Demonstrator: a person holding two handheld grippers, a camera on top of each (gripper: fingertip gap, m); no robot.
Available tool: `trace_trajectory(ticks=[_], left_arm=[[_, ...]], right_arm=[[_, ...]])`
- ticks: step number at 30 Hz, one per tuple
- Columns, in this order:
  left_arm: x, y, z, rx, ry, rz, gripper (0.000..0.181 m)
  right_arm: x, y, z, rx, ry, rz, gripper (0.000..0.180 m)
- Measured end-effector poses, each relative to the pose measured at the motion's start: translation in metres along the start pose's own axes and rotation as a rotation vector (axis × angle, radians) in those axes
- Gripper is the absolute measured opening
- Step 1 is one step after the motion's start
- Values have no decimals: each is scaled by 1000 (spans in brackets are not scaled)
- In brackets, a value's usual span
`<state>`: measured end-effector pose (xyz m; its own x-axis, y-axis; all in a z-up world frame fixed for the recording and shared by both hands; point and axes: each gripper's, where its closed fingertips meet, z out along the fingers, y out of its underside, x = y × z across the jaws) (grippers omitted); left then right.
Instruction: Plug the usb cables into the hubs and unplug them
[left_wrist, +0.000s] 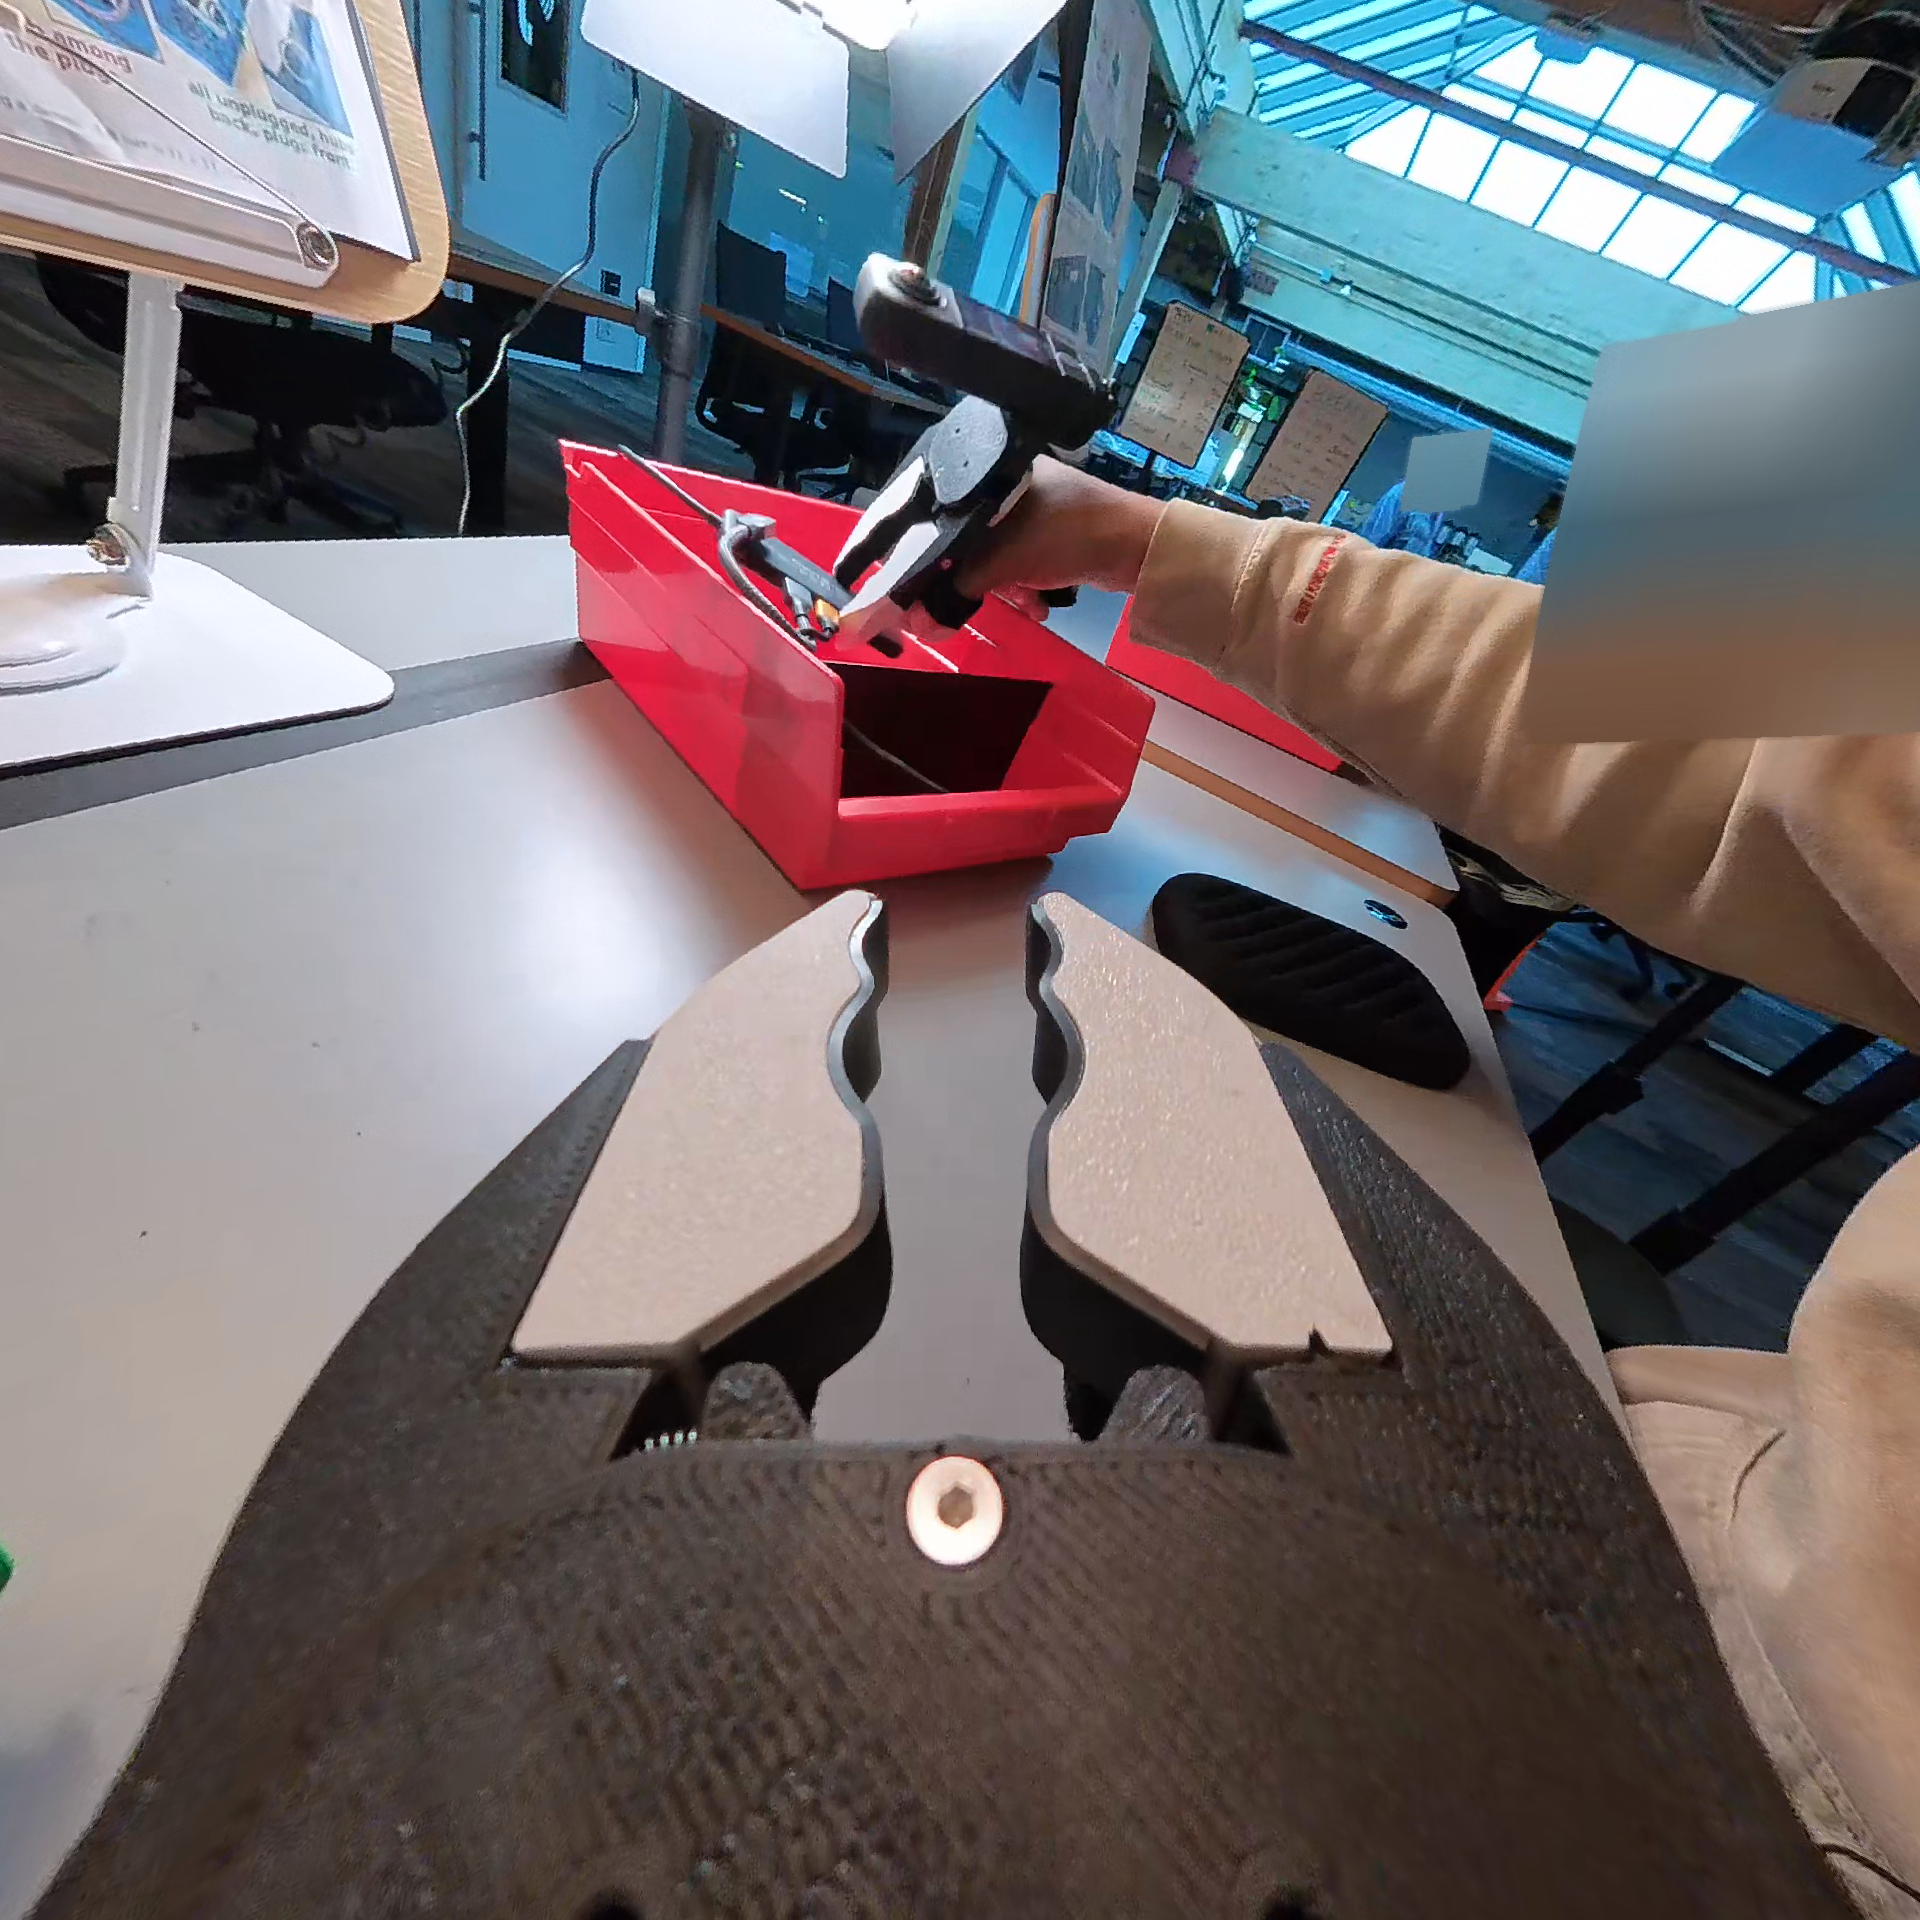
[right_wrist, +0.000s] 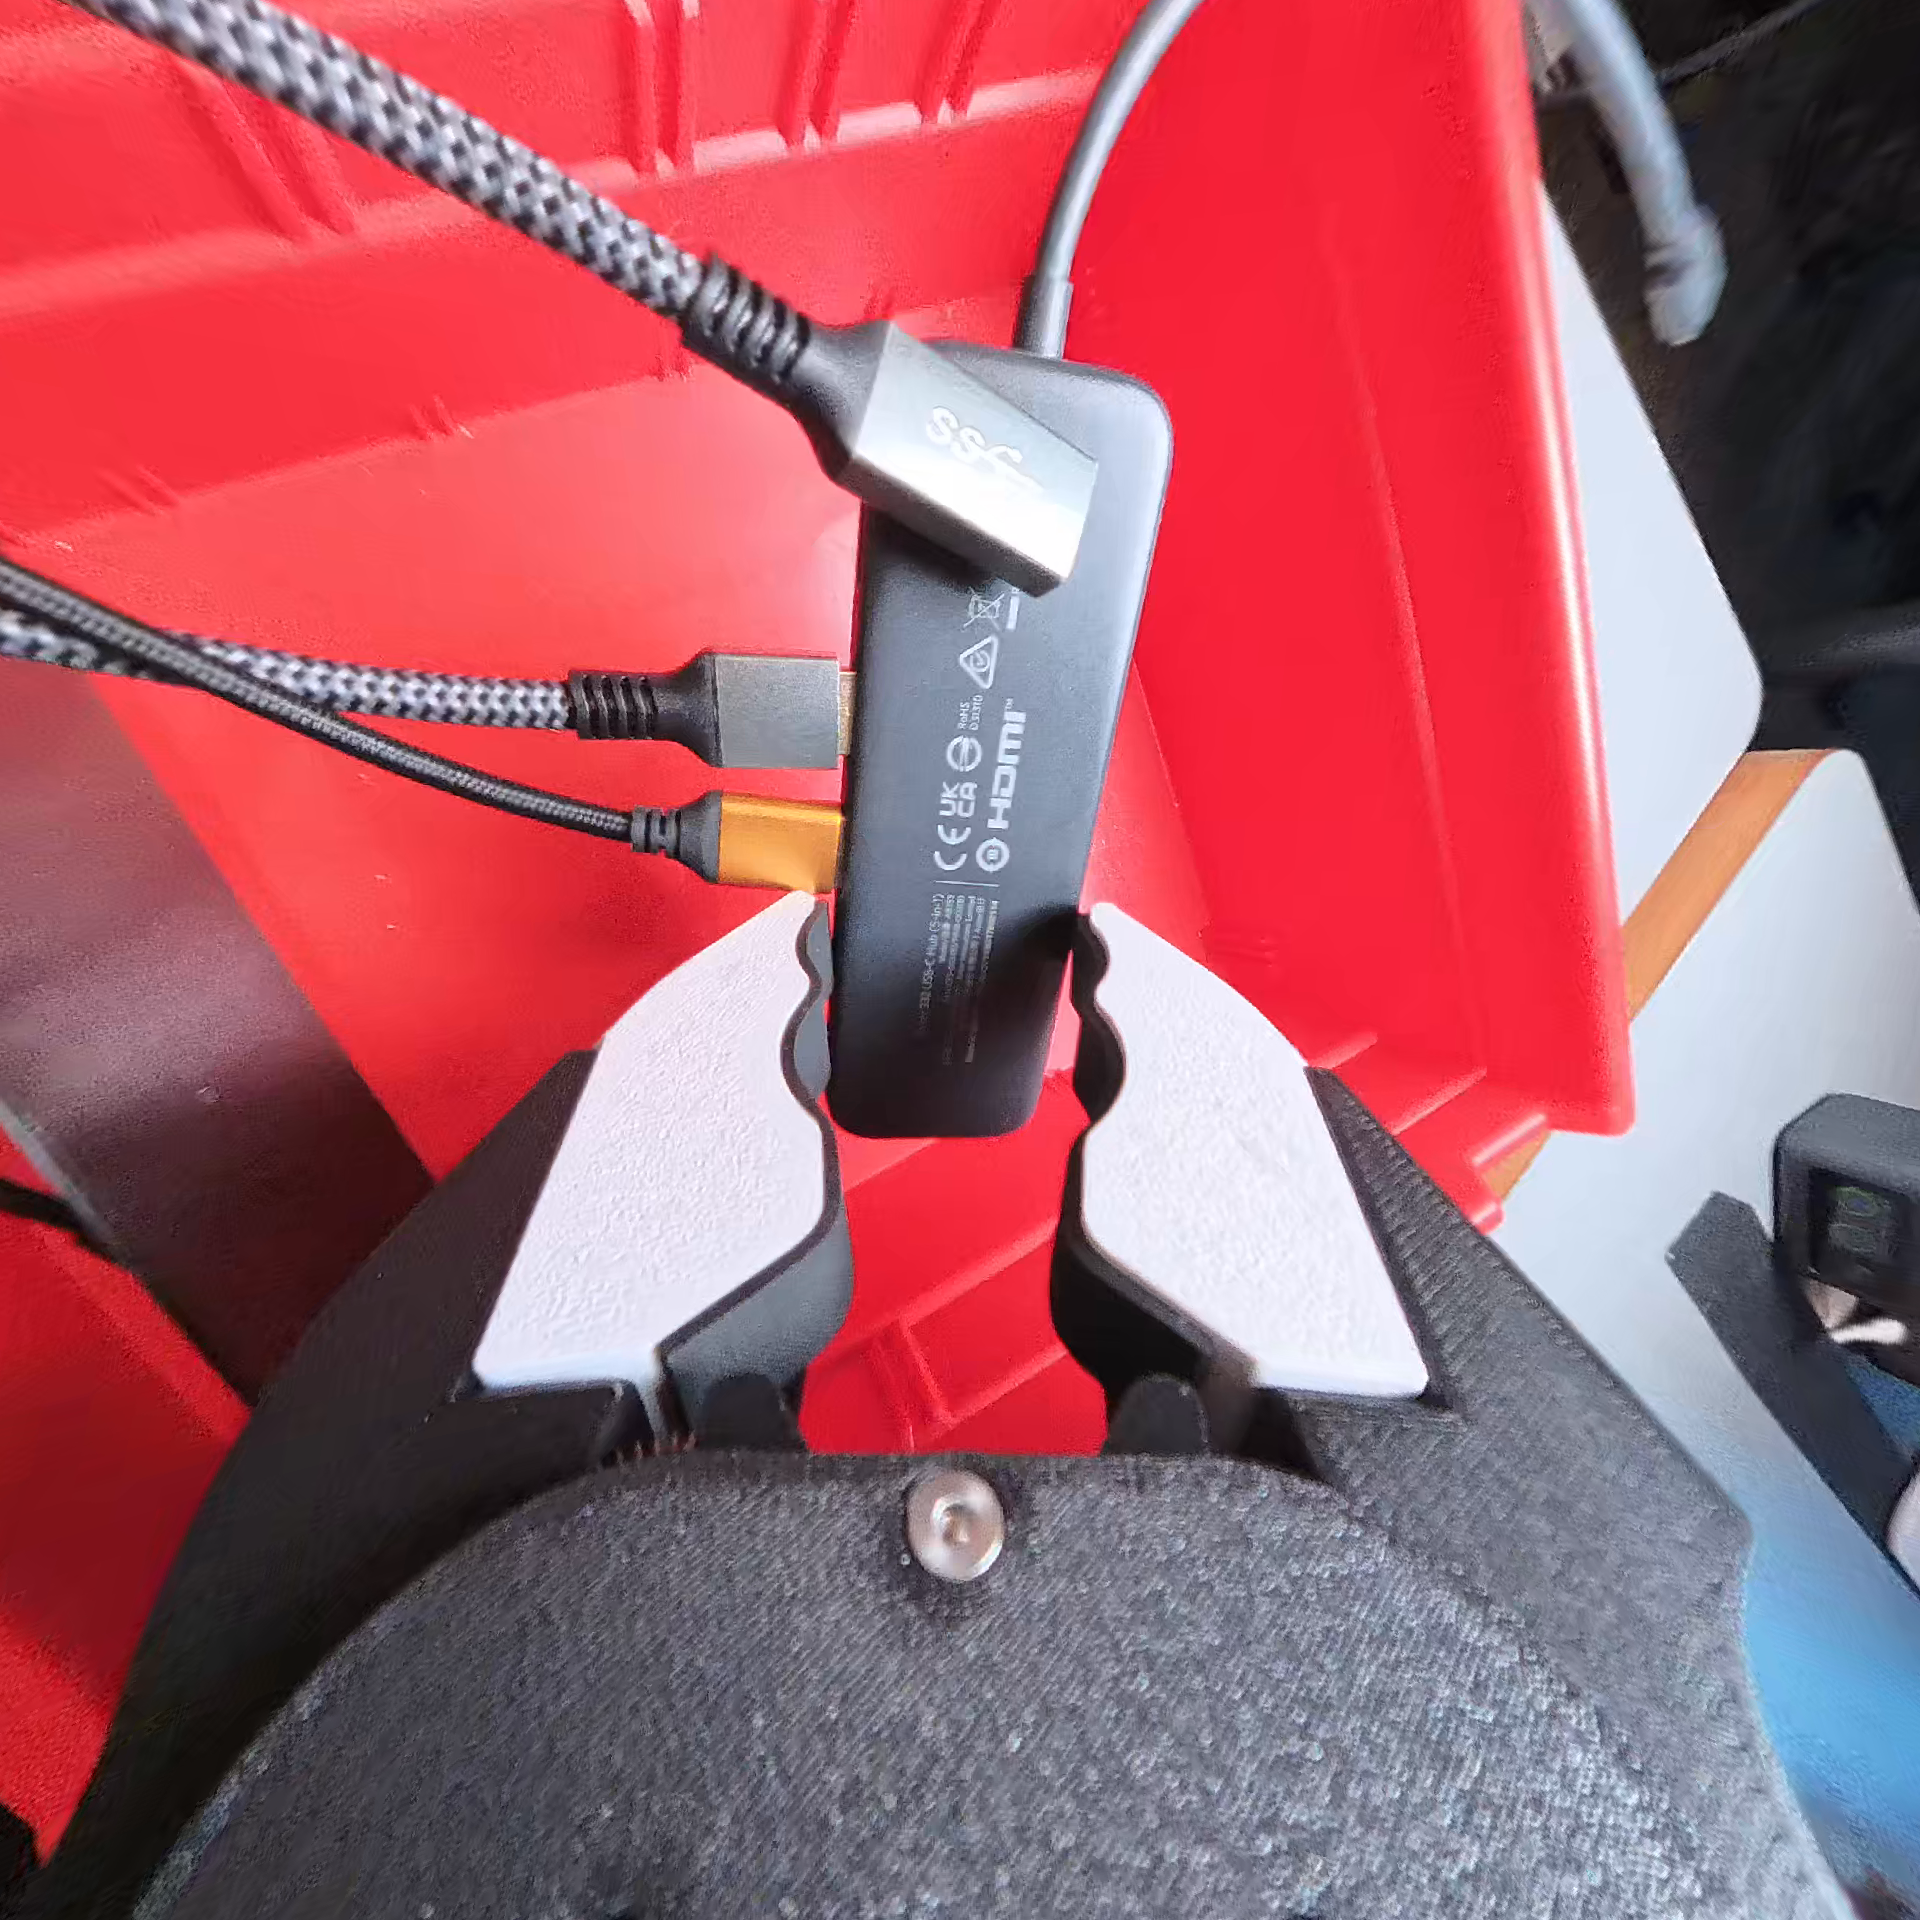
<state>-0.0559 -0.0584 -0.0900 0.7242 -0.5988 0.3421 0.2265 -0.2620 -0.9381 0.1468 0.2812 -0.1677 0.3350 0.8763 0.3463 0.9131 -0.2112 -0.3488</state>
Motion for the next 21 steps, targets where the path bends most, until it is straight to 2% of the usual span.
trace_trajectory(ticks=[4, 8, 11, 14, 18, 21], left_arm=[[-3, 1, 0, -3, -13, 5, 25], [-7, 2, -1, -7, -27, 10, 24], [-10, 3, -1, -15, -41, 26, 24], [-12, 4, -1, -21, -62, 42, 26], [-19, 3, -4, -18, -120, 80, 29], [-29, 0, -9, -10, -181, 113, 31]], right_arm=[[11, 0, 4, -49, 70, -48, 41], [17, -14, -19, 53, 30, 31, 57], [17, -30, -52, 190, 8, 79, 58], [-2, -56, -95, 412, -21, 108, 56], [-55, -82, -142, 706, -96, 151, 54], [-105, -84, -152, 844, -168, 185, 53]])
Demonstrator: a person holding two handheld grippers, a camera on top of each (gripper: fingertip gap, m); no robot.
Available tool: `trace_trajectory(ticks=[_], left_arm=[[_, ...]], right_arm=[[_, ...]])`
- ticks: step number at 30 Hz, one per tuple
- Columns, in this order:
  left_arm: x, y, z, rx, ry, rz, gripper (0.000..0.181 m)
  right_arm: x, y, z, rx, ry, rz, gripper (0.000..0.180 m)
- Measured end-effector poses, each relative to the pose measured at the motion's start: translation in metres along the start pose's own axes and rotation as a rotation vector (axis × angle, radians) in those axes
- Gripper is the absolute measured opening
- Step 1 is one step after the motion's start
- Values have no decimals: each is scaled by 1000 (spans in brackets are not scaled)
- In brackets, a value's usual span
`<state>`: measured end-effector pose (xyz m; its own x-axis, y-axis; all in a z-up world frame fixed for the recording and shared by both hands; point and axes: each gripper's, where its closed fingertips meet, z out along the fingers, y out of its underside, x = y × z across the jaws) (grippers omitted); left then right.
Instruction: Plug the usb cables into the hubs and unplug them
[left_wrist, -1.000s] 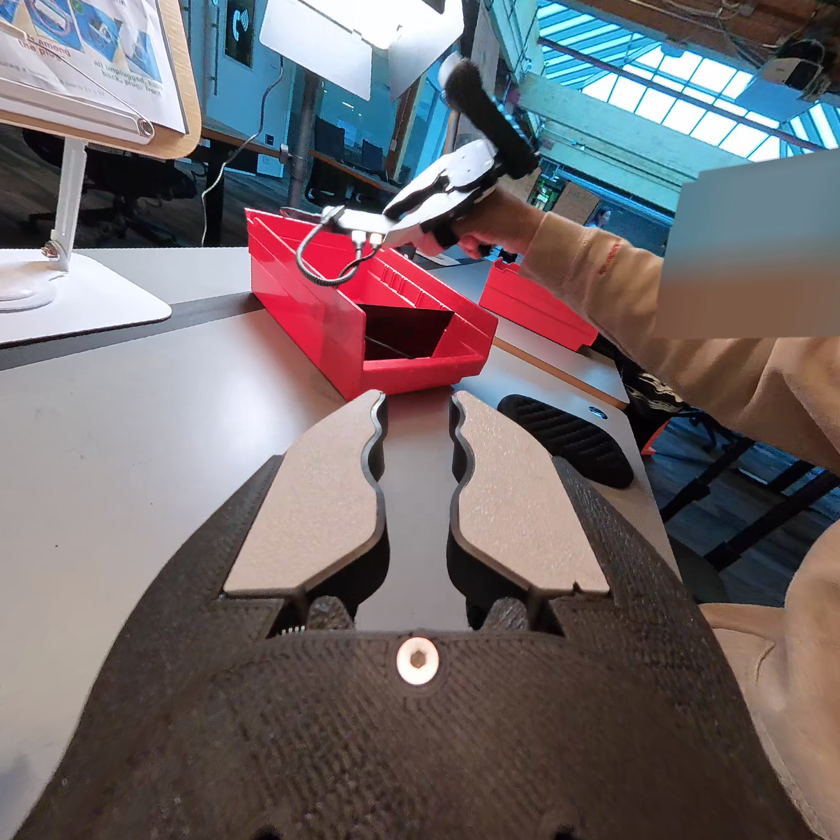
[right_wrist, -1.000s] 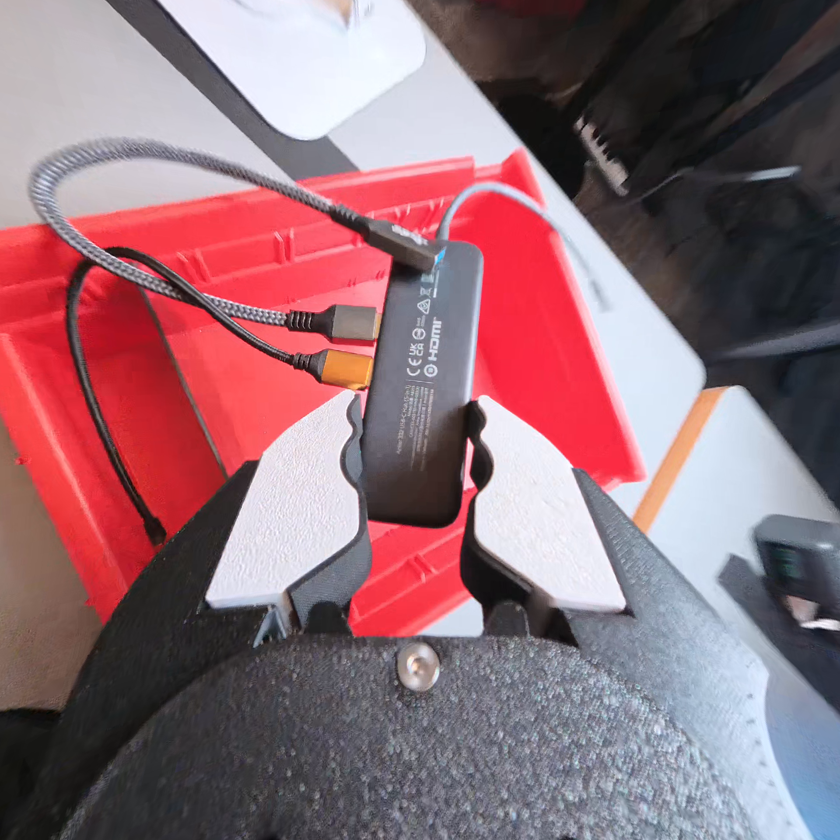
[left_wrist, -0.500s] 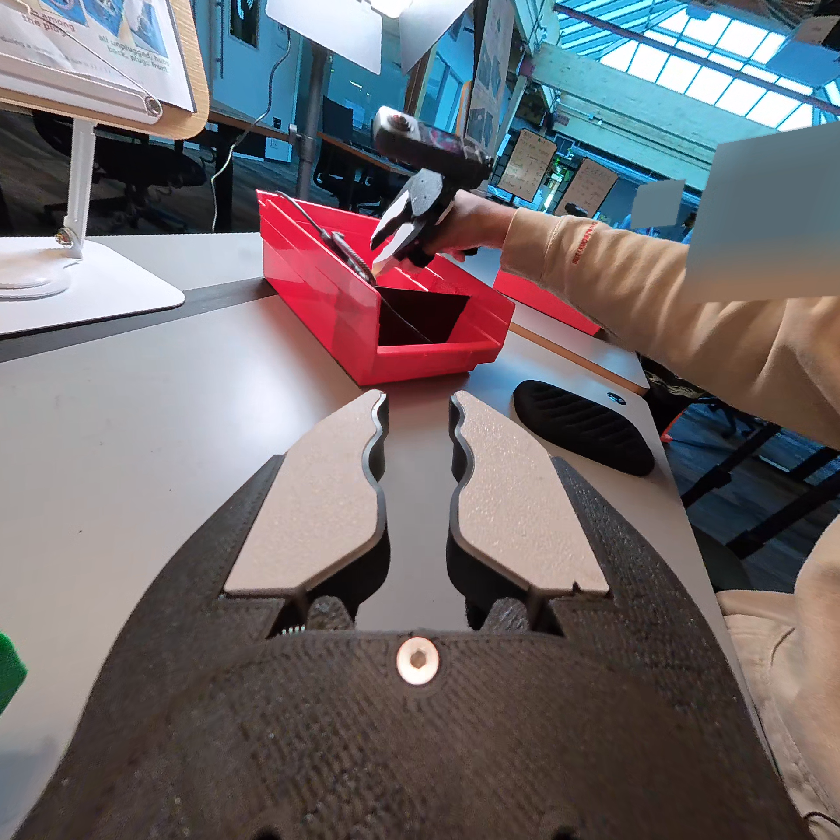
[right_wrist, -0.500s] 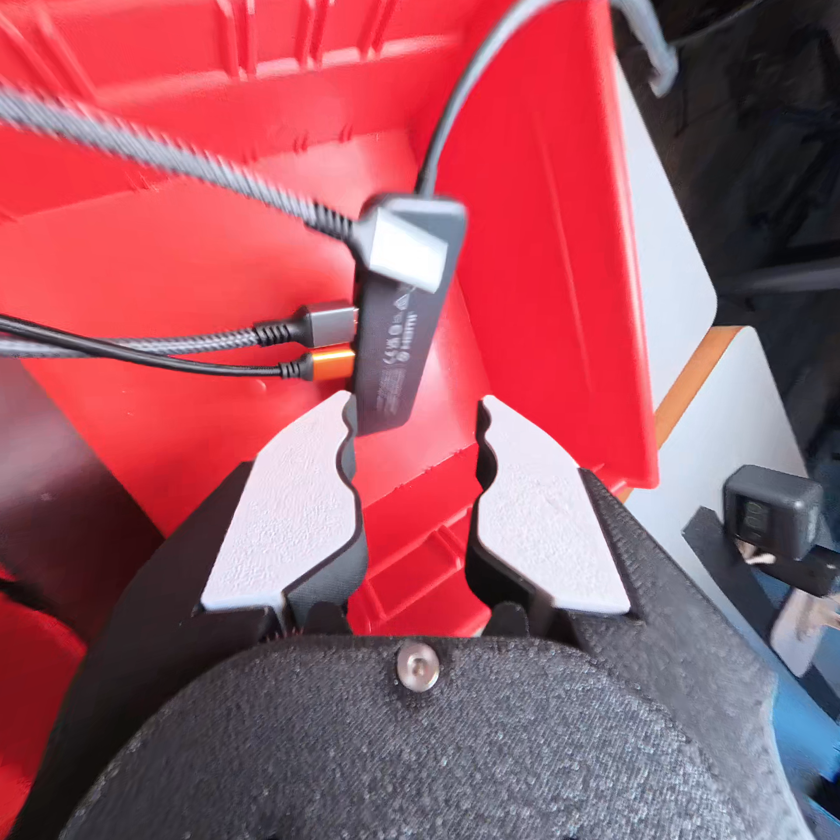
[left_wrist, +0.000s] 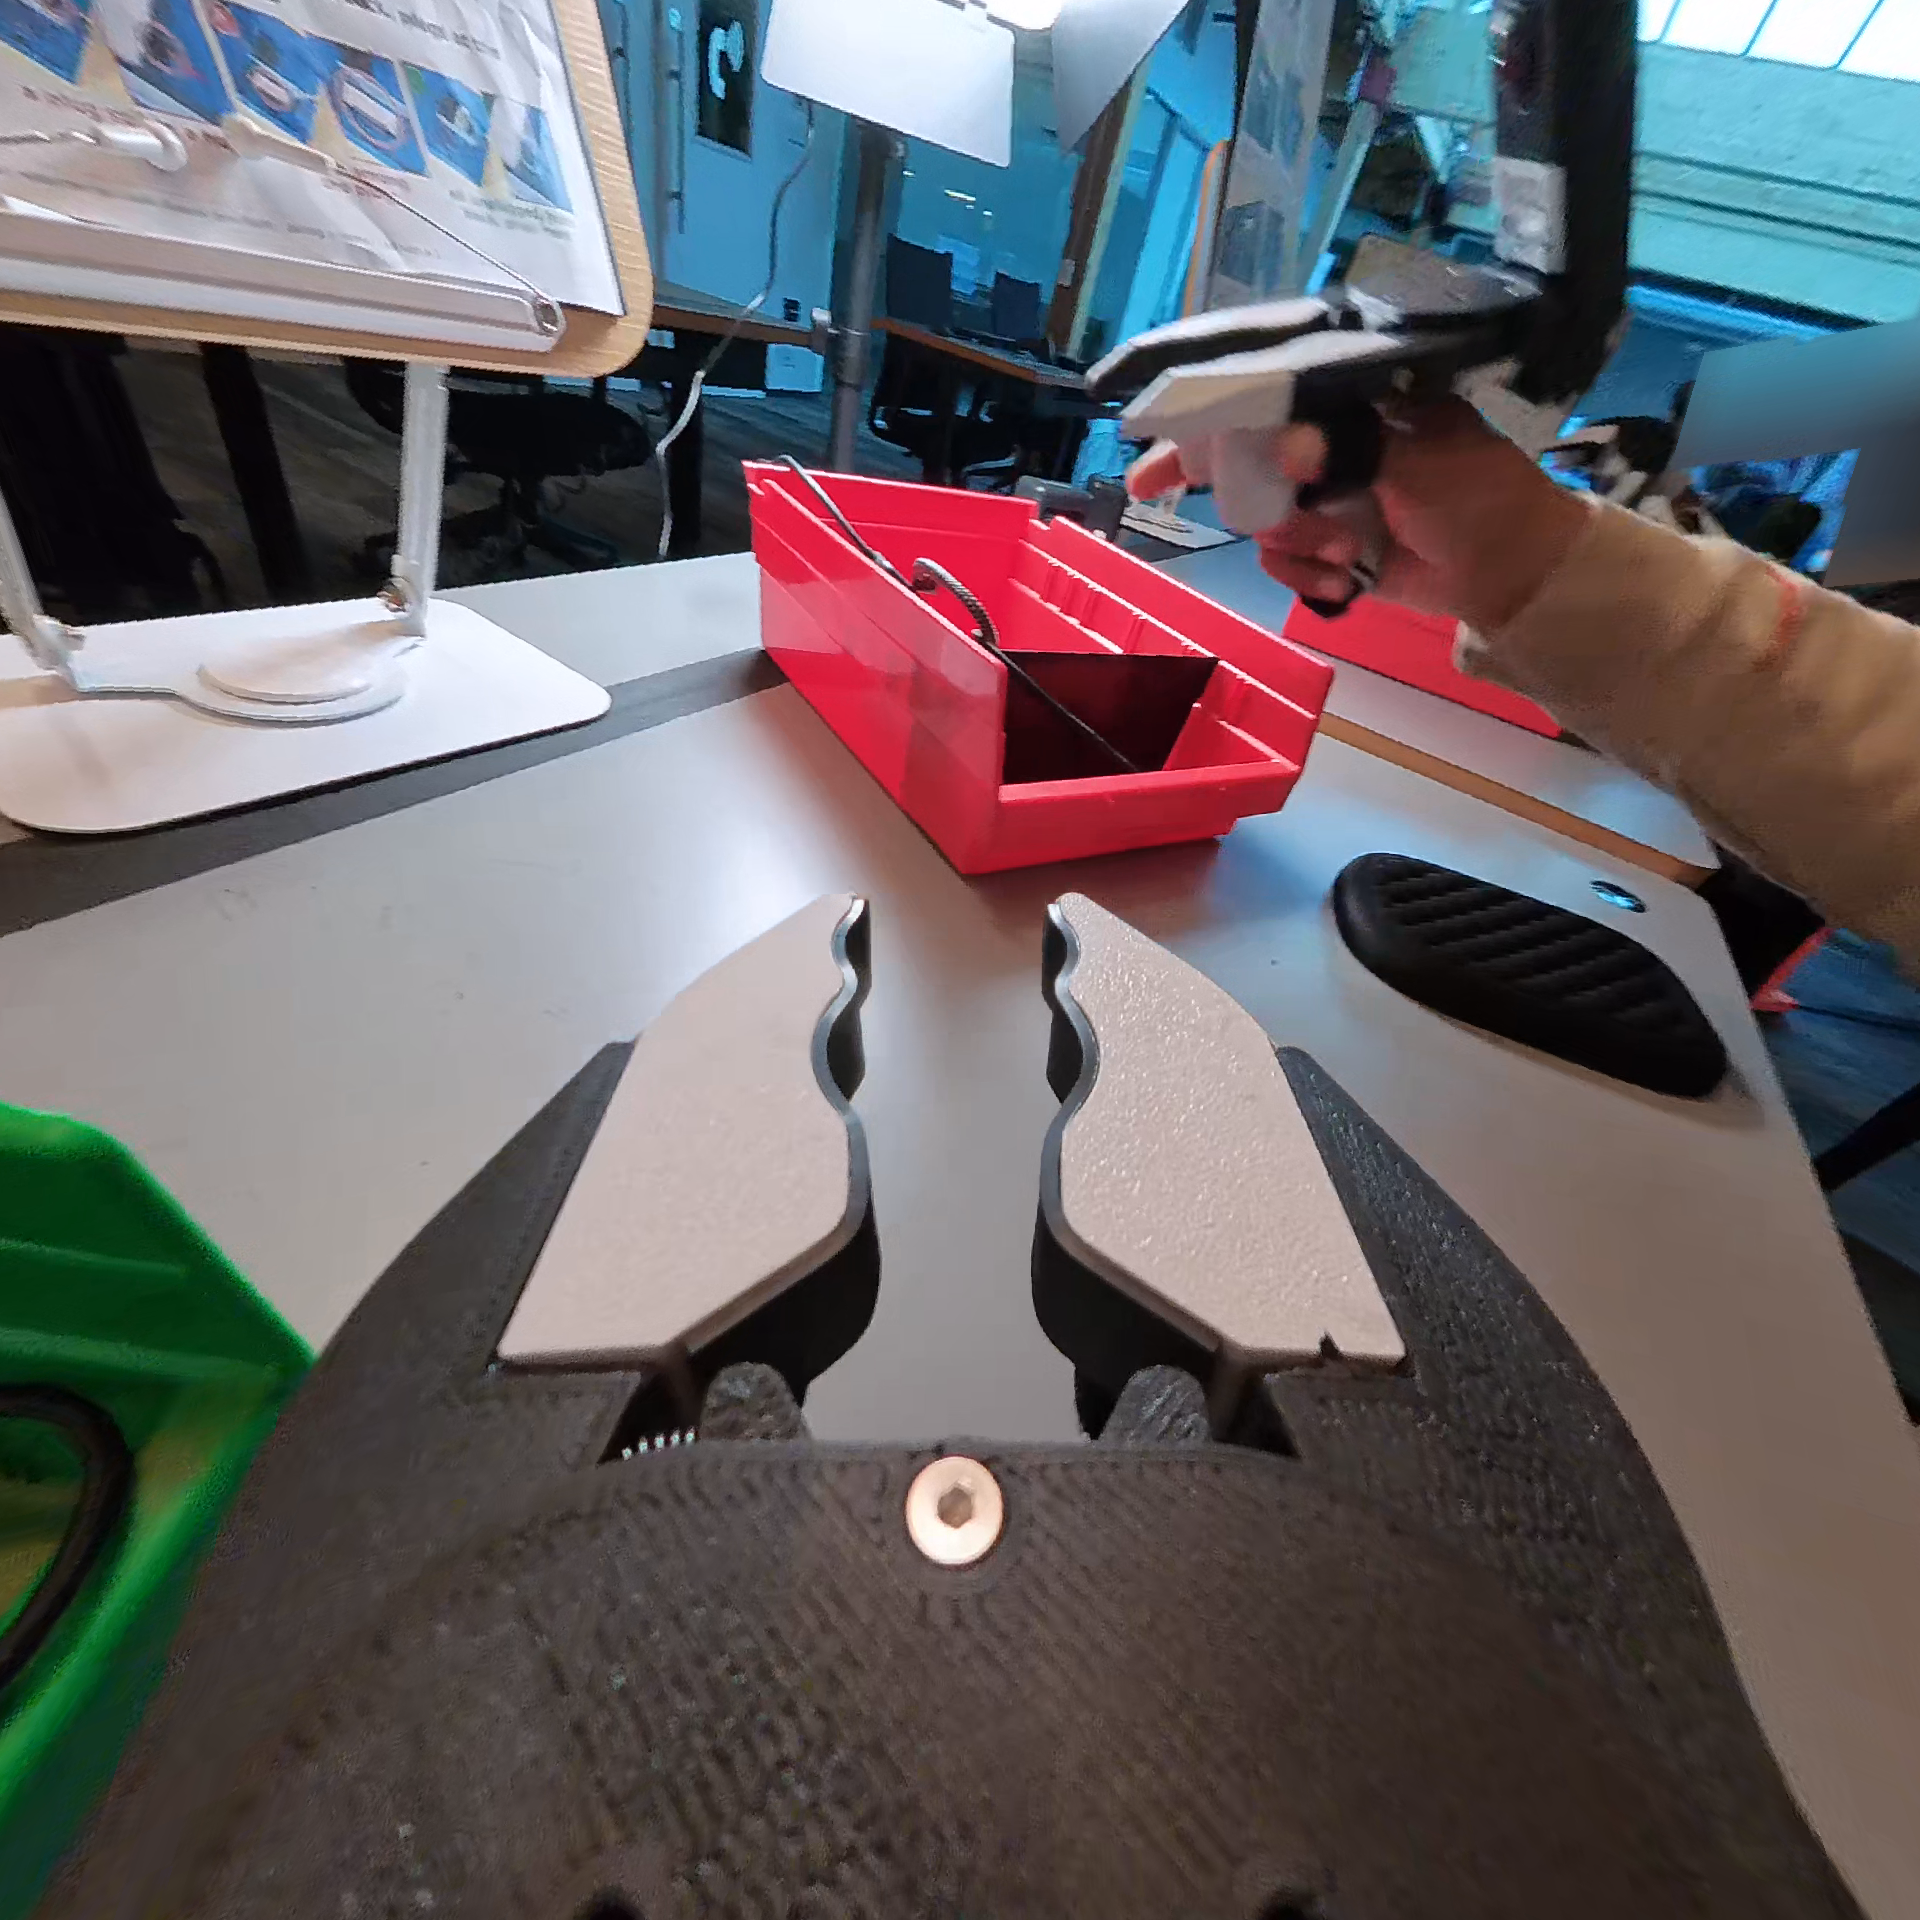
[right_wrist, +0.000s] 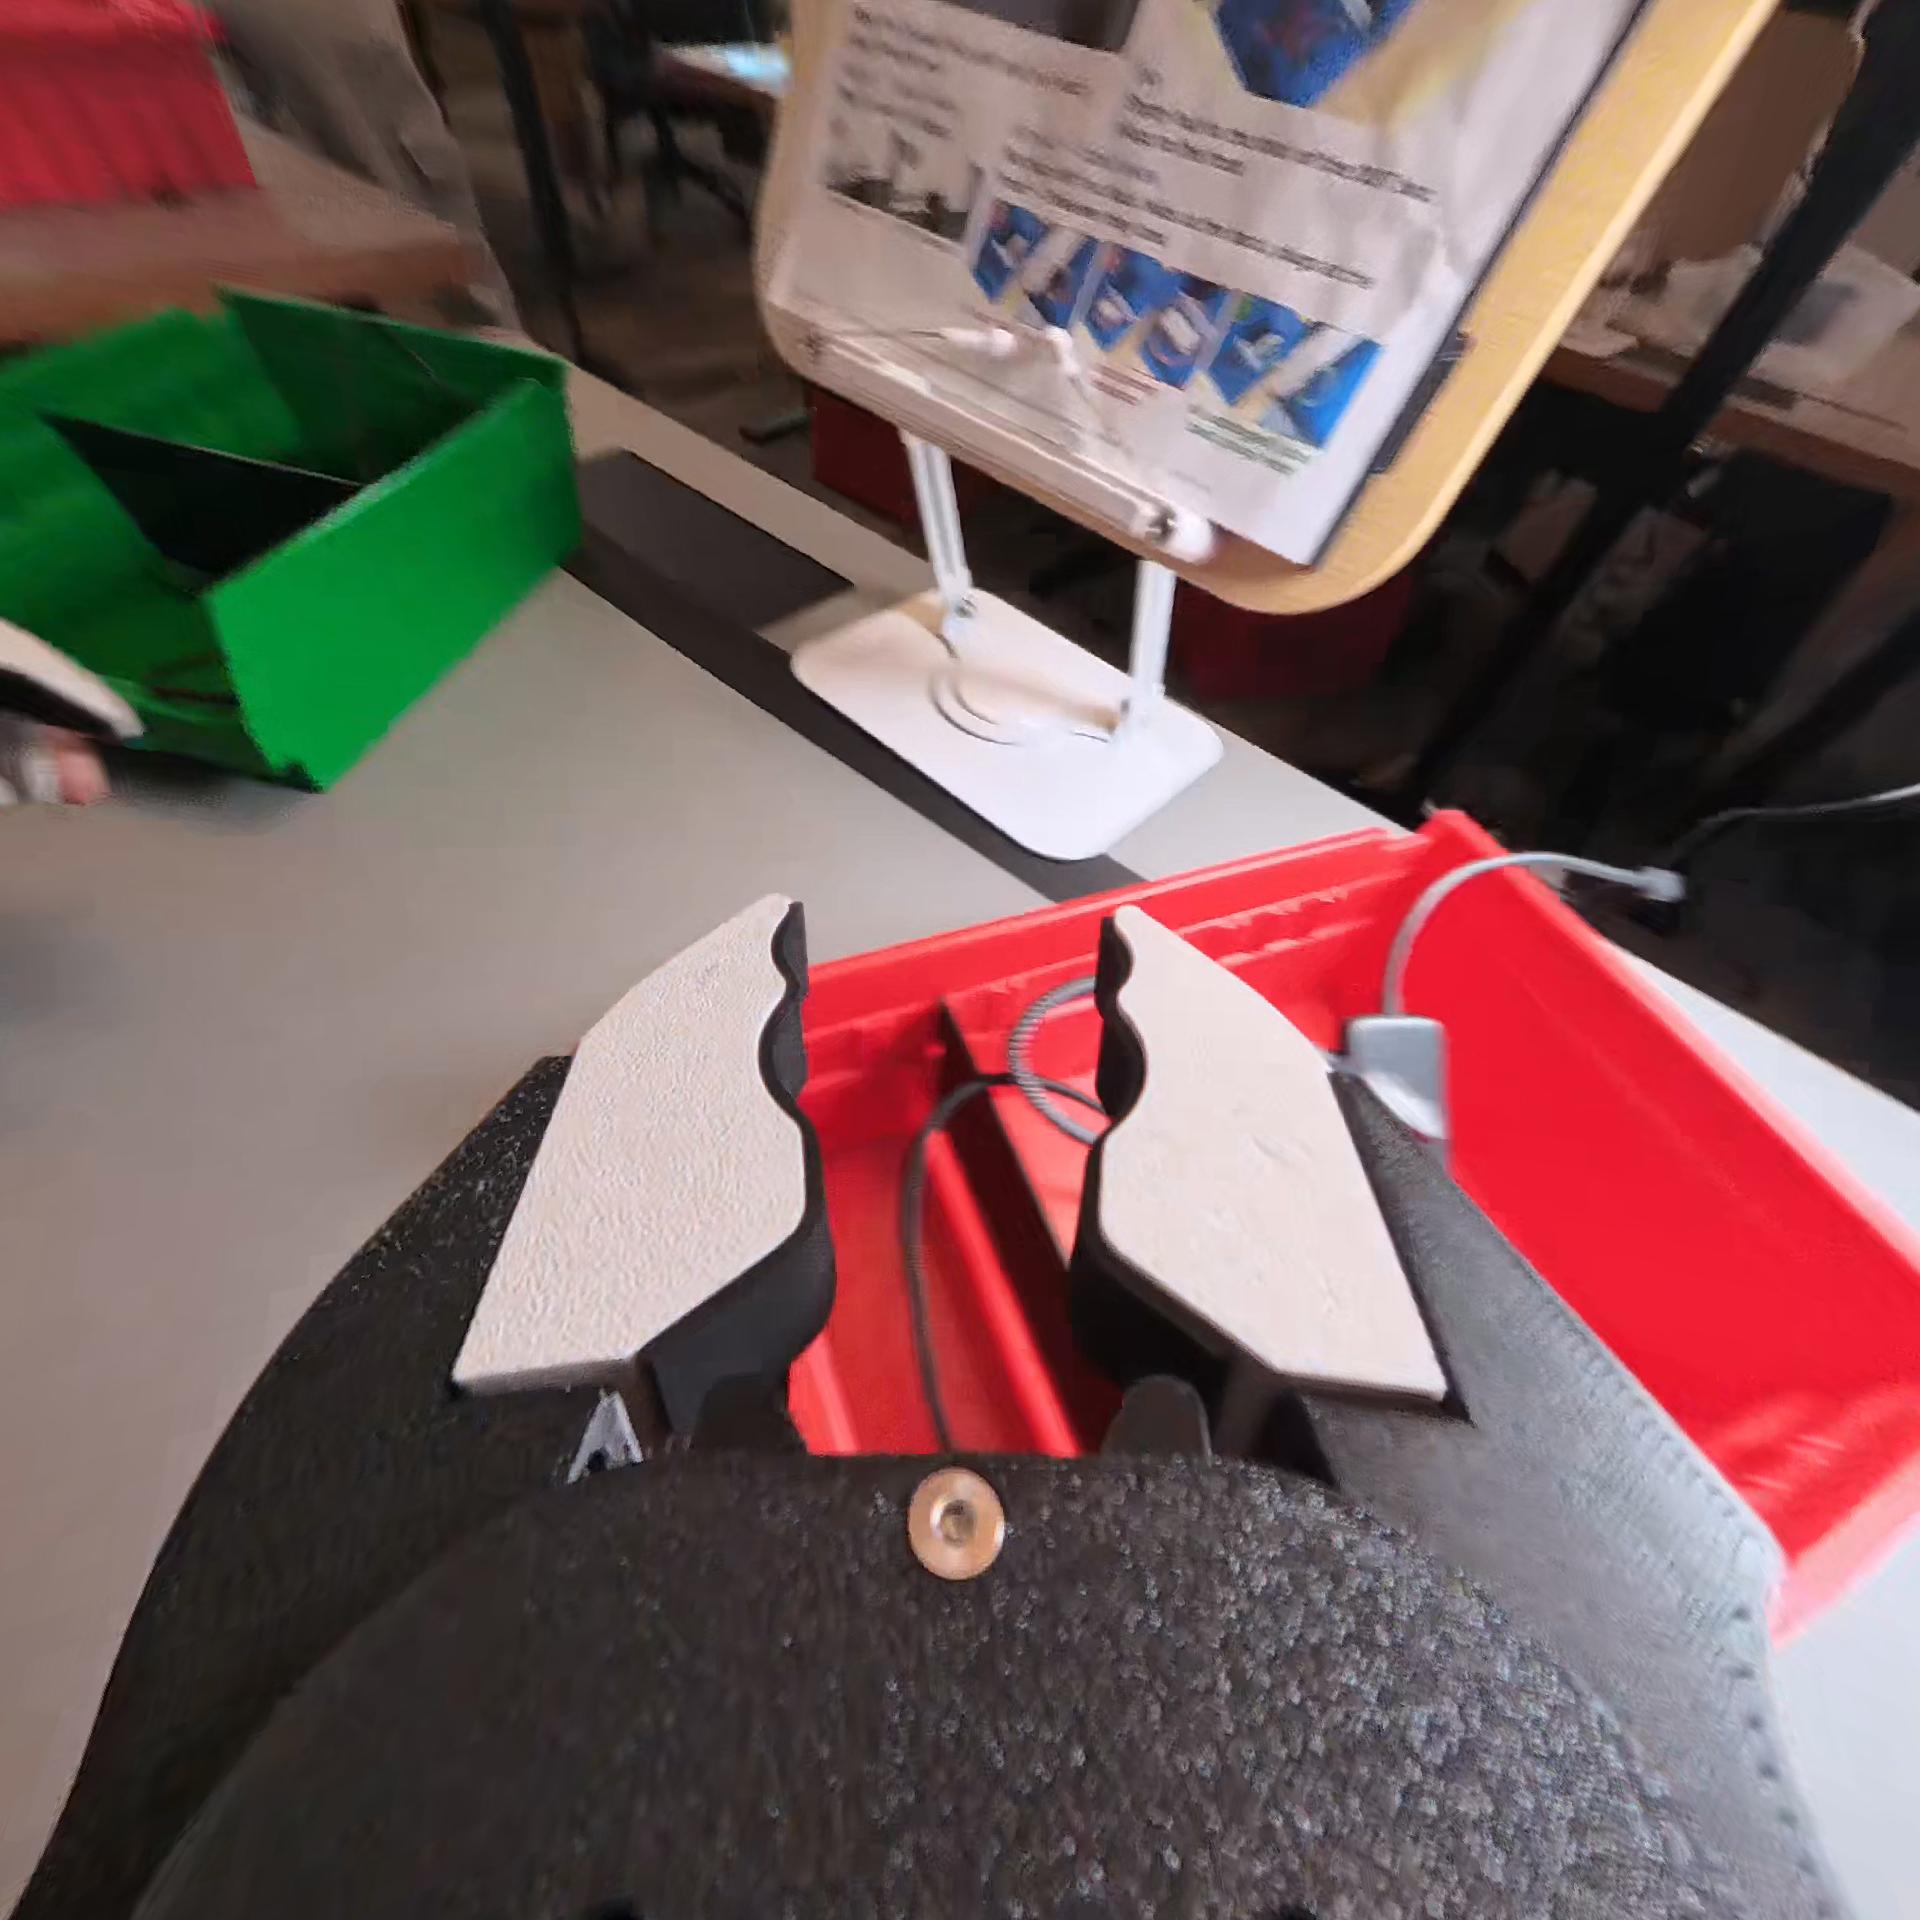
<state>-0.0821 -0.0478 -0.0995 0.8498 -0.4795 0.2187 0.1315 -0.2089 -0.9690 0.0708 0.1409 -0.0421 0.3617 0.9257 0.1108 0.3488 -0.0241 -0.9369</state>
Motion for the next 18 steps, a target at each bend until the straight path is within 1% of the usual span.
trace_trajectory(ticks=[4, 8, 11, 14, 16, 18], left_arm=[[-18, -5, -8, 0, -101, 59, 35], [-54, -27, -32, -2, -239, 98, 37], [-103, -55, -66, -33, -376, 67, 40], [-167, -80, -103, -135, -539, 21, 42], [-213, -84, -123, -237, -633, -44, 43], [-253, -73, -136, -362, -679, -160, 44]], right_arm=[[-61, 27, 4, 73, -89, 12, 53], [-96, 58, 9, 96, -123, -44, 51], [-105, 77, 12, 106, -133, -38, 48], [-111, 77, 9, 113, -179, -2, 48], [-112, 73, 6, 136, -193, 13, 46], [-114, 73, 4, 144, -210, 24, 45]])
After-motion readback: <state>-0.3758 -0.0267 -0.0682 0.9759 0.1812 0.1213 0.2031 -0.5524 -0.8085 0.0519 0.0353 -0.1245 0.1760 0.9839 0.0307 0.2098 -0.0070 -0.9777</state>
